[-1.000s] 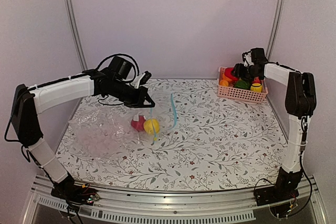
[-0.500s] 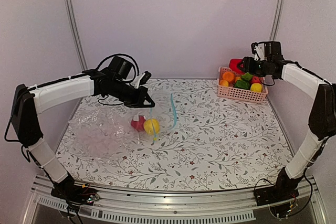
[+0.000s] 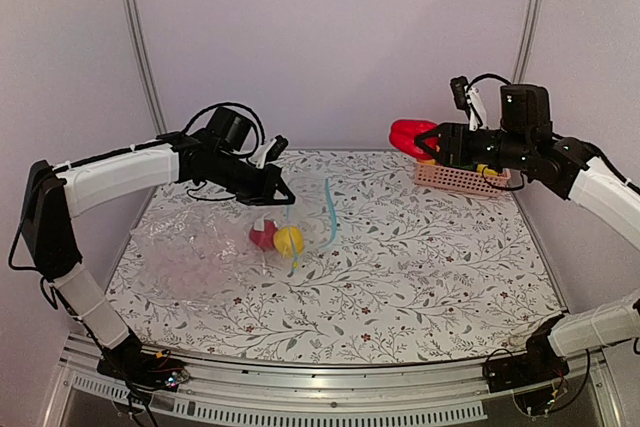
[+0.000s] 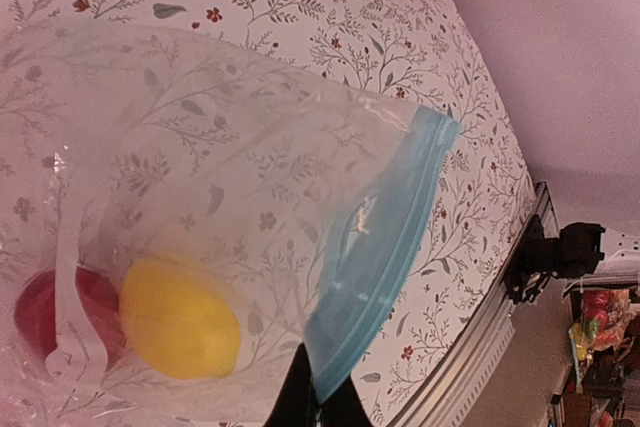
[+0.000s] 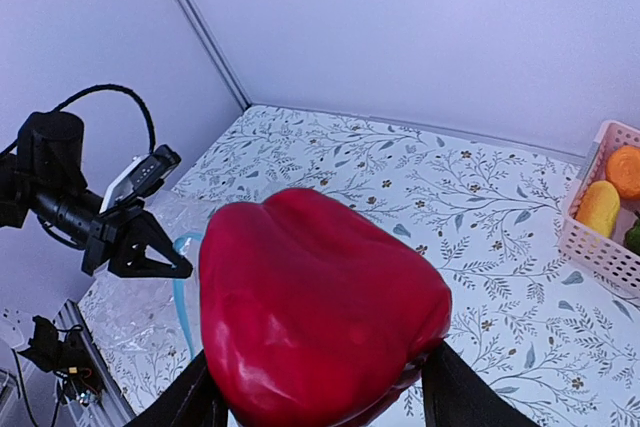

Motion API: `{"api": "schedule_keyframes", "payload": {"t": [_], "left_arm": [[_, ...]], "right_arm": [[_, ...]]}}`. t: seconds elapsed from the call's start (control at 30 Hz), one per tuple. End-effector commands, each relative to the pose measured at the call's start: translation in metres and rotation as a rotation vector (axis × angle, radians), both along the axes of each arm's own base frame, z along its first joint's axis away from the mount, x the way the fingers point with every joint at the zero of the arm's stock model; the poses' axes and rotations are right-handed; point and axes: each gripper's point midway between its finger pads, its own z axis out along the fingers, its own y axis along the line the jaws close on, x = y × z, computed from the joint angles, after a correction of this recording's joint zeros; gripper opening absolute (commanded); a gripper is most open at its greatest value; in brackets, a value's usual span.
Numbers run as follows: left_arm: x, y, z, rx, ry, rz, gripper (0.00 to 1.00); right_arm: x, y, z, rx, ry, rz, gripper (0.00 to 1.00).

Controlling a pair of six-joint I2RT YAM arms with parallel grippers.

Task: Place the food in the zip-top bag and seal the zipper
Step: Place the fake vegetable in the zipper food storage bag.

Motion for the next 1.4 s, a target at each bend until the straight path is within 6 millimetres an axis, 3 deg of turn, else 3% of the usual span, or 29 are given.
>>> {"api": "schedule_keyframes", "payload": {"t": [0.0,0.2,0.43,0.6,0.93,1.23,1.37], "left_arm": [[0.004,0.003,0.015,-0.027,-0.031,0.011,0.00],[0.003,0.003,0.018,-0.031,-0.033,0.010,0.00],[0.002,0.003,0.019,-0.036,-0.033,0.007,0.00],[0.001,0.002,0.023,-0.046,-0.038,0.006,0.00],[-0.003,-0.002,0.029,-0.083,-0.027,-0.014,0.00],[-0.007,-0.008,0.031,-0.122,-0.012,-0.032,0.00],[-0.007,-0.008,0.032,-0.126,-0.010,-0.032,0.00]], "right_arm": [[-0.029,0.036,-0.027,-0.018,0.073,0.051,0.49],[-0.057,0.104,-0.042,0.000,0.086,0.172,0.50],[-0.062,0.169,-0.090,-0.008,0.182,0.250,0.49],[-0.050,0.183,-0.112,-0.028,0.189,0.185,0.50],[-0.005,0.200,-0.138,-0.079,0.152,-0.009,0.49],[0.015,0.240,-0.142,-0.063,0.146,0.030,0.51],[0.016,0.249,-0.162,-0.071,0.181,0.045,0.53]]}}
